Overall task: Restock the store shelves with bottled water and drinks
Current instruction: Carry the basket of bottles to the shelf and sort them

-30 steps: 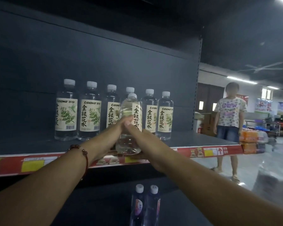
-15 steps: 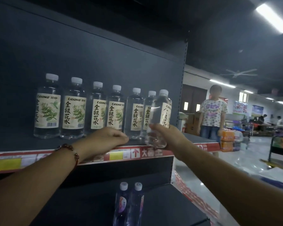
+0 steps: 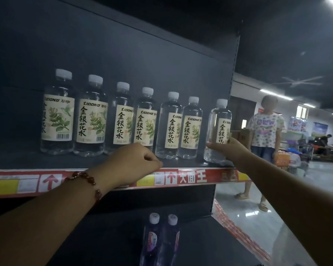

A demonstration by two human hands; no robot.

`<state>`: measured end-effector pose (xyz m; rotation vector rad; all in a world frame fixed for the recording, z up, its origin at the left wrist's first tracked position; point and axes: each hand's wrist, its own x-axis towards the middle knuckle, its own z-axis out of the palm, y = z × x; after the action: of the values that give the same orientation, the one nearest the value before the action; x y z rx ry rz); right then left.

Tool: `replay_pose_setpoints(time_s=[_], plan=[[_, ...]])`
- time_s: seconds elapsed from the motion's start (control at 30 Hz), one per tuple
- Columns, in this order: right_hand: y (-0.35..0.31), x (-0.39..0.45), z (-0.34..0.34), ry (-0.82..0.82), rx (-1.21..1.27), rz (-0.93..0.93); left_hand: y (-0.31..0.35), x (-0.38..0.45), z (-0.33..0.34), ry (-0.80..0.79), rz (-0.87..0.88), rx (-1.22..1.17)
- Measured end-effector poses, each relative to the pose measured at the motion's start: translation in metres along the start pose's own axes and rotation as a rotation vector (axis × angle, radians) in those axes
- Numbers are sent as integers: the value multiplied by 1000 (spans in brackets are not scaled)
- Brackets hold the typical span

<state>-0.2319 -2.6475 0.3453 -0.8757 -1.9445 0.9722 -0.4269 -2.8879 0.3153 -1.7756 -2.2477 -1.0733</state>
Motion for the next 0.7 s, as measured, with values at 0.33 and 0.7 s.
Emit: replay_pose_setpoints(time_s=[0.33,0.7], plan=[[8,36,1,-72,-236,34,-4,0,5,42,37,12],[31,61,23,65,-463,4,1,-3,9,109,55,136]])
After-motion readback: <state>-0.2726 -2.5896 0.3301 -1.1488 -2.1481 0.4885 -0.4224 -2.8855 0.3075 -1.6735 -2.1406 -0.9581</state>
